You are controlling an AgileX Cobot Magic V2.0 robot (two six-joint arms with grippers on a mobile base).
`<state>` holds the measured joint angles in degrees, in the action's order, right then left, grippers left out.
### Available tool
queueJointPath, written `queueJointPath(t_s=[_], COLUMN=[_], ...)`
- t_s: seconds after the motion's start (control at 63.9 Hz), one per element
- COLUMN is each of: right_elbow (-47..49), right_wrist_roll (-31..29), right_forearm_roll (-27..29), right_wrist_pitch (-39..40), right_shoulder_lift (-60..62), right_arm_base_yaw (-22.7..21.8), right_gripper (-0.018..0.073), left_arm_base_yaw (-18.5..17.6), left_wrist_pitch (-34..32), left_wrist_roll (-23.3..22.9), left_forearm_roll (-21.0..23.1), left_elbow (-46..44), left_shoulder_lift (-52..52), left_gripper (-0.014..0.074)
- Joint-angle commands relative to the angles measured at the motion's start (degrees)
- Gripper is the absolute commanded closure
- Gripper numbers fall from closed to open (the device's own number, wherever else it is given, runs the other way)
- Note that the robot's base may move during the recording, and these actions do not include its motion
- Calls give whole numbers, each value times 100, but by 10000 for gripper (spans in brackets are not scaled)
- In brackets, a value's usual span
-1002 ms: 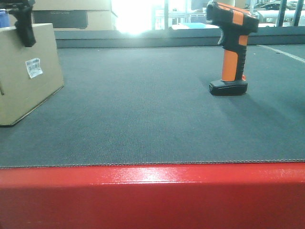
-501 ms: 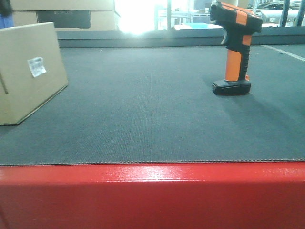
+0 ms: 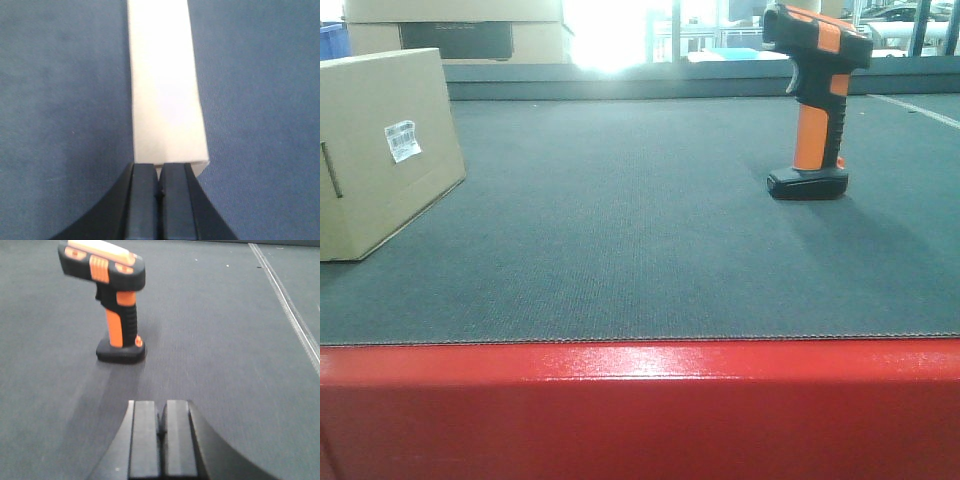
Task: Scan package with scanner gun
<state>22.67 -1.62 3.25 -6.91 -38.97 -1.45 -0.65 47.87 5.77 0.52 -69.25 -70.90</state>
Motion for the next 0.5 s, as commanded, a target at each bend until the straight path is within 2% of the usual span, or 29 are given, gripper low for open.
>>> queueJointPath(t_s=[0.0,0.157,0.376,0.485], right_elbow=[-256,-559,-615,-615], right_wrist_roll=[4,4,4,4], right_forearm_roll=[-52,-52,-52,-52], right_wrist_pitch=[179,126,-38,-38], right_shoulder_lift=[368,1013,1841,2059], right_arm_base_yaw=[-25,-25,-25,-25], right_gripper=[713,713,713,713], left_arm_base_yaw=[-35,-35,-35,-35], left_wrist_pitch=[-851,-1987,-3059,-3305], left_wrist_roll=[-44,-44,-44,-44], left_forearm_roll=[67,67,56,66], left_elbow=[735,2085,3681,4234], left_shoulder_lift=[632,1876,3615,4419], left_gripper=[707,707,707,707])
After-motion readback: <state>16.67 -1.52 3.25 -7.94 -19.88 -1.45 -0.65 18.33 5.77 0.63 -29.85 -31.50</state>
